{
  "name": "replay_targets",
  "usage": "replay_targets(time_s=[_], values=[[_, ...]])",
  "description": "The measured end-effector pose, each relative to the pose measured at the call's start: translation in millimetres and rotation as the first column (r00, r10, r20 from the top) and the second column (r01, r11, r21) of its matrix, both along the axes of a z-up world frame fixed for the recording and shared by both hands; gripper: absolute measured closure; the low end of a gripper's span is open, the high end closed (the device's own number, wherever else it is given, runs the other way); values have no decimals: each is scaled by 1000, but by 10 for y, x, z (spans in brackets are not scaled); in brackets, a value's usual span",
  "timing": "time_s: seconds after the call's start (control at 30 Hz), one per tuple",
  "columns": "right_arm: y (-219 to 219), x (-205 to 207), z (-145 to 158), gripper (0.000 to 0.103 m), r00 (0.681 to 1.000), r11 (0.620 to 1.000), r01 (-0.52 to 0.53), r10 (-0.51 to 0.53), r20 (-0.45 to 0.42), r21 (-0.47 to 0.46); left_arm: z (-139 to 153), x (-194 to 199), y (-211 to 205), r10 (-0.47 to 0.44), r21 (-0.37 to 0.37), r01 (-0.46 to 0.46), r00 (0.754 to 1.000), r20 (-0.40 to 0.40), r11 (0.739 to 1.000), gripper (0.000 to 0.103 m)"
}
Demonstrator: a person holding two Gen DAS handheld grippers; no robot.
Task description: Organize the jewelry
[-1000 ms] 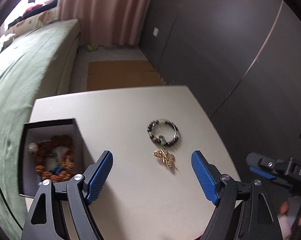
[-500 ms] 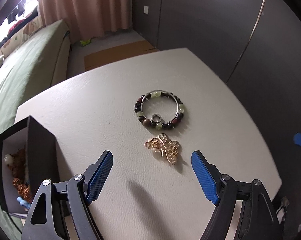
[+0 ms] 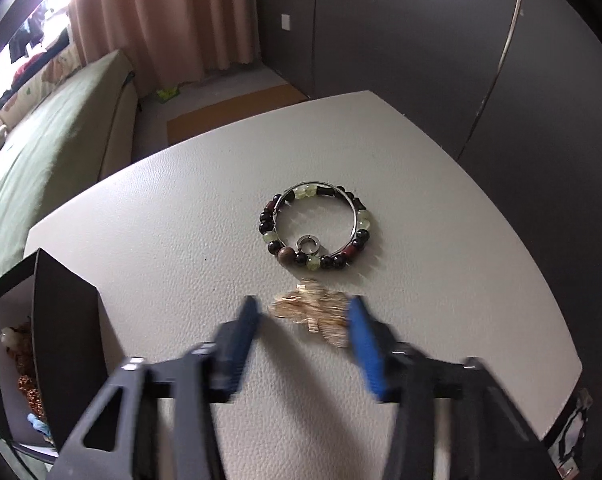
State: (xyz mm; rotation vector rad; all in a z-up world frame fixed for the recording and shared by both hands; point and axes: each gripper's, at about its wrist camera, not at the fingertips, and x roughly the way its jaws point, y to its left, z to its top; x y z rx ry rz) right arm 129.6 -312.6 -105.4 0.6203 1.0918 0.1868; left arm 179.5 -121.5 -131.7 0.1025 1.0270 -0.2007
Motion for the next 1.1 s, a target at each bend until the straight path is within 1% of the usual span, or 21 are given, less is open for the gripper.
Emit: replay_targets(time_s=[0.17, 0.3, 0.47, 0.53, 0.63, 0.7, 0.77, 0.8, 0.87, 0.9, 0.97, 1.1], values=[[39, 29, -41, 8, 1000, 1000, 6, -7, 2, 26, 35, 5, 88, 7, -42, -8, 1000, -24, 999, 62], [111, 75, -81, 9, 1000, 1000, -6, 6, -3, 28, 132, -21, 210, 26, -77, -27, 1000, -13, 997, 62], [244, 118, -52, 9, 999, 1000, -23, 22, 25, 22, 258, -62, 375, 55, -109, -55, 998, 2, 993, 62], [305, 146, -44, 9, 999, 999, -34, 34, 43, 6, 329, -74, 480, 81, -128, -79, 997, 10, 989, 62], [444, 200, -17, 9, 995, 997, -61, 65, 72, -49, 441, -83, 646, 122, -161, -116, 992, 25, 980, 62], [553, 256, -8, 15, 992, 993, -84, 91, 89, -80, 521, -91, 765, 152, -182, -143, 988, 37, 973, 62], [641, 316, -19, 27, 989, 990, -106, 115, 95, -97, 588, -107, 871, 177, -199, -165, 983, 47, 966, 62], [685, 351, -30, 30, 987, 988, -114, 125, 97, -103, 618, -114, 927, 191, -209, -176, 980, 51, 962, 62], [755, 410, -55, 39, 986, 985, -123, 135, 99, -119, 674, -129, 1042, 219, -232, -200, 974, 61, 952, 63], [797, 454, -72, 42, 985, 983, -127, 141, 100, -129, 707, -131, 1092, 232, -240, -210, 970, 67, 948, 62], [865, 540, -107, 50, 984, 982, -131, 145, 100, -135, 761, -133, 1195, 249, -250, -223, 965, 78, 942, 62], [958, 657, -166, 57, 985, 982, -122, 137, 102, -144, 813, -149, 1374, 277, -270, -245, 957, 87, 931, 63]])
